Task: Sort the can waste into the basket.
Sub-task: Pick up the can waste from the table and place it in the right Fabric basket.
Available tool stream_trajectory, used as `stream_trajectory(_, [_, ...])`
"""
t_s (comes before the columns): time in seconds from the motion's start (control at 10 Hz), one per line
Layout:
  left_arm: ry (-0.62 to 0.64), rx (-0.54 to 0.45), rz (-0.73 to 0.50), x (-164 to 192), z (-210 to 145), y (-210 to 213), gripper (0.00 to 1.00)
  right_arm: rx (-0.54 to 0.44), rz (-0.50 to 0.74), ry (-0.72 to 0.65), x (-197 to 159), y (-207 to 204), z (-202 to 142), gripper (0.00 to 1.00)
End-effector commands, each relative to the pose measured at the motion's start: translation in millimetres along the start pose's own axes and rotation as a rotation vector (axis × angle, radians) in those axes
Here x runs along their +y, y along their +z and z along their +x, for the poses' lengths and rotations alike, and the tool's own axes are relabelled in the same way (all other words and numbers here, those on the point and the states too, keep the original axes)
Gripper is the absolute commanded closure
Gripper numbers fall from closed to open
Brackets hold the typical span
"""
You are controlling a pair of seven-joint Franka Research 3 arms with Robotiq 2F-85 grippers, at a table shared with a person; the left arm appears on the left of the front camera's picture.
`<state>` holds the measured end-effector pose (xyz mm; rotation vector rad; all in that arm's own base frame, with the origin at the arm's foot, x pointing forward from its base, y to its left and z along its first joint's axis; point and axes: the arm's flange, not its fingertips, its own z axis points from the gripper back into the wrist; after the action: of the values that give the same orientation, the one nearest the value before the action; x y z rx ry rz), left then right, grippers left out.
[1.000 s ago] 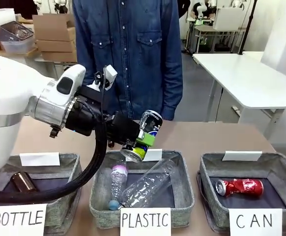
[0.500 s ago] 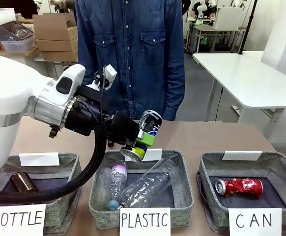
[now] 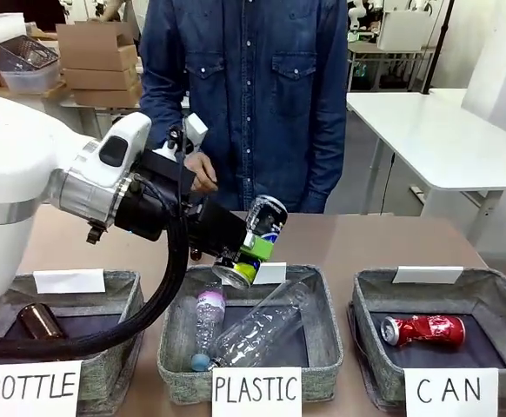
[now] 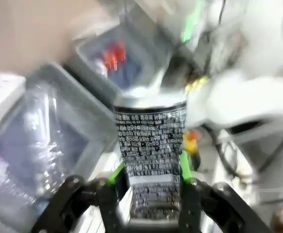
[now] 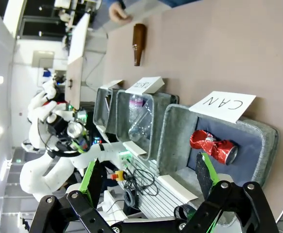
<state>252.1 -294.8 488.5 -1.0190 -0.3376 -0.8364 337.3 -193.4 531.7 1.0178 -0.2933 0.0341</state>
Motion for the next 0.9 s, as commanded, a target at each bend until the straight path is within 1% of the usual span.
stream_trajectory(0.0, [-0.427,0.313,0.172,-13,76,-46,0.59,-0.004,-0.006,-0.016,3,2,3,0.0])
stream_trajectory(0.1, [-0.542,0.367,0.217,-27,90,-70,0.59,-0.004,-0.006,-0.016,3,2,3,0.0])
stream_trajectory(0.2, [-0.647,0.419,0.208,-45,103,-99,0.59,-0.004,-0.006,-0.016,3,2,3,0.0])
stream_trajectory(0.3, [-0.7,0.414,0.227,-63,113,-130,0.59,-0.004,-0.006,-0.016,3,2,3,0.0])
stream_trajectory(0.4, [-0.753,0.436,0.191,-85,118,-174,0.59,-0.004,-0.006,-0.016,3,2,3,0.0])
stream_trajectory(0.5, [-0.809,0.466,0.174,-101,115,-216,0.59,-0.004,-0.006,-0.016,3,2,3,0.0])
stream_trajectory(0.6, [-0.835,0.465,0.153,-108,113,-254,0.59,-0.004,-0.006,-0.016,3,2,3,0.0])
stream_trajectory(0.7, [-0.852,0.462,0.198,-109,110,-285,0.59,-0.004,-0.006,-0.016,3,2,3,0.0])
stream_trajectory(0.8, [-0.87,0.449,0.216,-106,110,-305,0.59,-0.004,-0.006,-0.016,3,2,3,0.0])
